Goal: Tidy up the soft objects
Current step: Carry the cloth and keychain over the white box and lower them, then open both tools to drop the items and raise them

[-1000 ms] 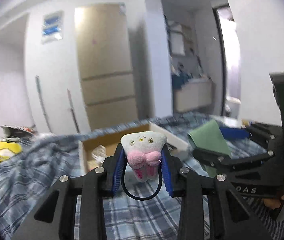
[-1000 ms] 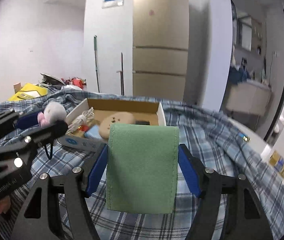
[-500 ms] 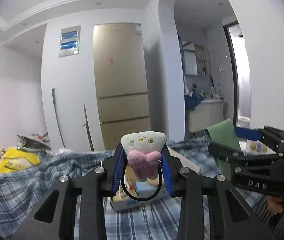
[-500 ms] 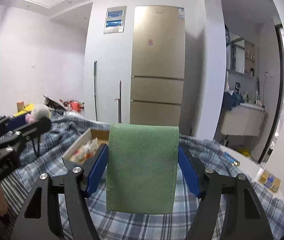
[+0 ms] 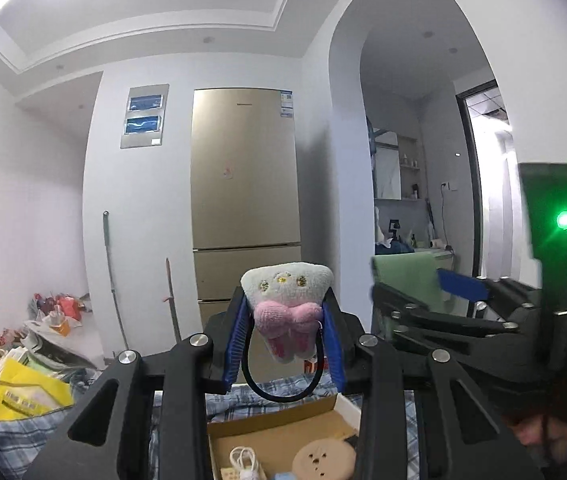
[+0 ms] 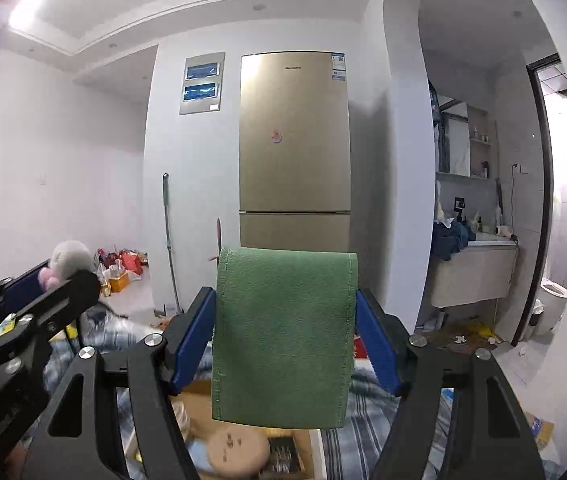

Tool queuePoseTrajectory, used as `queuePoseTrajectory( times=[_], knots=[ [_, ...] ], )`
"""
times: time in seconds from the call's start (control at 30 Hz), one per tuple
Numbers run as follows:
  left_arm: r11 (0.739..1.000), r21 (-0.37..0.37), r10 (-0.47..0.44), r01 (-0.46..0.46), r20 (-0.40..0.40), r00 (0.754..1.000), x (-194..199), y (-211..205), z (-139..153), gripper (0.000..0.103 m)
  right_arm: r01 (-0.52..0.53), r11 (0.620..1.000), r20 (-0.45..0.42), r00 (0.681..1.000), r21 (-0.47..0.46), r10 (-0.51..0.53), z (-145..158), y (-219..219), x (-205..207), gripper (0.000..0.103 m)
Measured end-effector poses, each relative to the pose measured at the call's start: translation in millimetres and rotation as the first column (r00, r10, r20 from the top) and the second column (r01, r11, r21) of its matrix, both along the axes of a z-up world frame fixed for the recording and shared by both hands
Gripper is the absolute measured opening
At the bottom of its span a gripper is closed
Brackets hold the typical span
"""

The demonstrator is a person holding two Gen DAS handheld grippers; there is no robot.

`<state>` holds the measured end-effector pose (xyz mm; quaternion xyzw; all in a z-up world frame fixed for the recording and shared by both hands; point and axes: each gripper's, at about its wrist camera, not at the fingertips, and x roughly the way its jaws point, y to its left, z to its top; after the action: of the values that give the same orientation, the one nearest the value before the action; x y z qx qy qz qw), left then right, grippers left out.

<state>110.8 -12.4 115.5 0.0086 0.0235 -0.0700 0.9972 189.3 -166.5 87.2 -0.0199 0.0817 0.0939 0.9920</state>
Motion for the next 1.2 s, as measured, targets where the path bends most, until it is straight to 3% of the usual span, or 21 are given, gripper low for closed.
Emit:
queuePoseTrajectory(
  times=[0.1,0.2,0.33,0.53,0.63,0.77,0.9,1.07,1.2],
  knots=[
    [0.998,-0.045,-0.053,0.052,-0.023,0.998,9.7,5.1,-0.7,0.037,0.009,1.000,-0.023,1.000,0.019,-0.009,1.4,2.0,18.1,0.069],
    [0.999,-0.041,-0.030,0.028,-0.049,0.998,17.6,7.2,-9.9,0.037,-0.029,0.996,-0.070,0.997,0.080,0.034,-8.6,-2.1,28.6,0.069],
    [1.000,-0.019,0.001,-0.003,-0.135,0.991,38.6,10.2,-31.7,0.037,-0.026,1.000,-0.116,0.993,0.005,0.027,-38.5,7.0,41.4,0.069],
    [0.999,-0.045,0.001,-0.018,-0.339,0.941,78.7,25.7,-72.6,0.037,-0.068,0.997,-0.292,0.955,-0.036,0.055,-87.0,13.8,75.2,0.069],
    [0.998,-0.051,-0.002,-0.020,-0.385,0.923,90.3,28.3,-82.9,0.037,-0.085,0.996,-0.362,0.929,-0.016,0.074,-106.5,11.5,85.2,0.069],
    [0.997,-0.072,0.002,-0.035,-0.416,0.909,98.1,32.6,-95.6,0.047,-0.054,0.995,-0.339,0.941,-0.083,0.023,-121.1,12.2,85.5,0.069],
    [0.998,-0.047,0.016,-0.040,-0.428,0.904,97.9,31.4,-107.9,0.076,-0.091,0.995,-0.391,0.918,-0.046,0.066,-126.2,10.2,93.0,0.069],
    [0.998,-0.049,0.008,-0.033,-0.446,0.895,99.8,30.0,-112.8,0.085,-0.115,0.991,-0.414,0.907,-0.074,0.074,-134.6,19.1,98.9,0.069],
    [0.998,-0.034,0.027,-0.050,-0.475,0.880,104.9,30.3,-117.3,0.085,-0.121,0.991,-0.436,0.896,-0.063,0.082,-143.1,20.0,102.7,0.073]
  ],
)
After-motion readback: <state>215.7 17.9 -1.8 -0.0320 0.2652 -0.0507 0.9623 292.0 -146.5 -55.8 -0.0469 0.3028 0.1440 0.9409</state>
